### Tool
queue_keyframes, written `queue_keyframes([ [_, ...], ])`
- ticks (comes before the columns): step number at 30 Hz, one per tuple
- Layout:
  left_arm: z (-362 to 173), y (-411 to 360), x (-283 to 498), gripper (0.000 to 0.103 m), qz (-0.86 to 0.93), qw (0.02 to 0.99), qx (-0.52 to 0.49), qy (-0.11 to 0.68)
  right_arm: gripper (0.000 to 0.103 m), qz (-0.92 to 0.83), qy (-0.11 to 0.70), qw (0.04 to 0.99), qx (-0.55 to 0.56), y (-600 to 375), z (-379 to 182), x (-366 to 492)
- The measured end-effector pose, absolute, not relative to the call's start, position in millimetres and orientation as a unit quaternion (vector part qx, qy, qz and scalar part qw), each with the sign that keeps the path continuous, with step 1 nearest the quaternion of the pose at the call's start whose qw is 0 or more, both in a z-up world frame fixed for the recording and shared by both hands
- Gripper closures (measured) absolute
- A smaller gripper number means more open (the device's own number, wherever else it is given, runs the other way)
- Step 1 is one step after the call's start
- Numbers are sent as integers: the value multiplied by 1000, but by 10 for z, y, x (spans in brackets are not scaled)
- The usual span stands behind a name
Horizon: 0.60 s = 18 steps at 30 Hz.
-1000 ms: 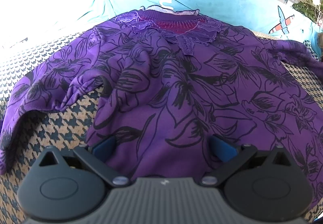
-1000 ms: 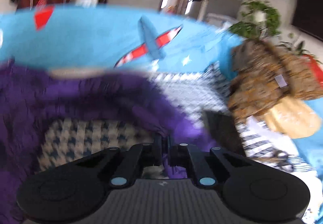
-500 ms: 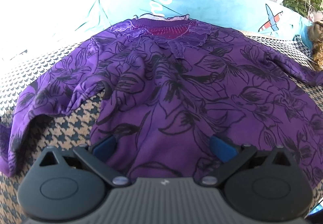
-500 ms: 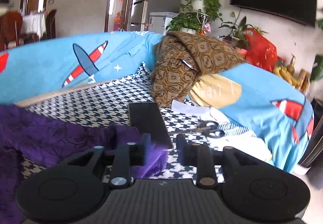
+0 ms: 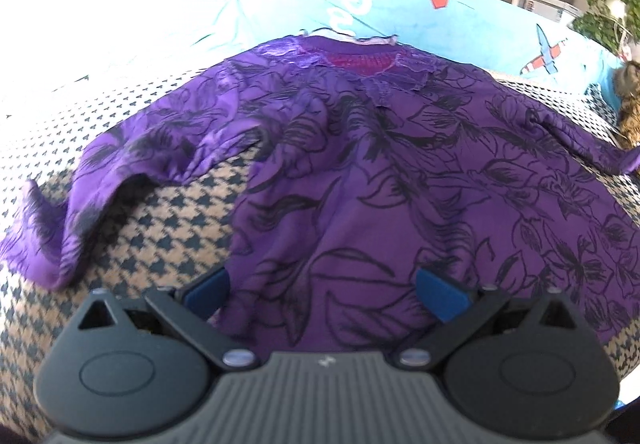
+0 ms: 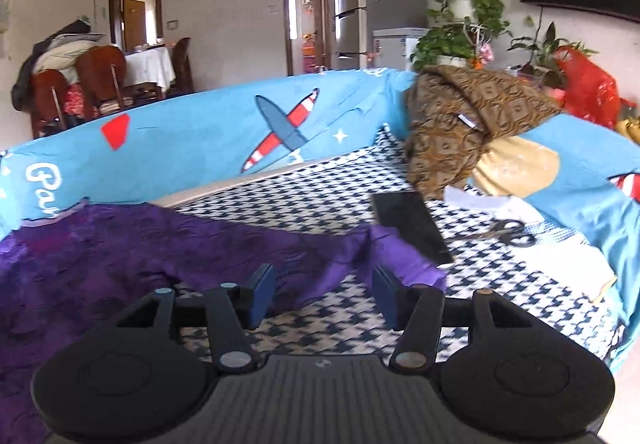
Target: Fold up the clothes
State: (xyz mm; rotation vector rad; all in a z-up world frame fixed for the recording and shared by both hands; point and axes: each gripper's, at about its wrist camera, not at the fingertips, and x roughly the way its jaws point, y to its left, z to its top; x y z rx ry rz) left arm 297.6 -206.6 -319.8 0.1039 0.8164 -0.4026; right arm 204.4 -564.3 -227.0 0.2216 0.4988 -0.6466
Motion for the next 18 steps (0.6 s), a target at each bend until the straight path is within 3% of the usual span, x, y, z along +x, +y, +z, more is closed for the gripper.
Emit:
queue_keyframes([
  [18, -3210, -1642, 2818, 0, -148, 901, 39, 406, 43, -234, 265, 922, 155, -5053, -2563, 1978],
])
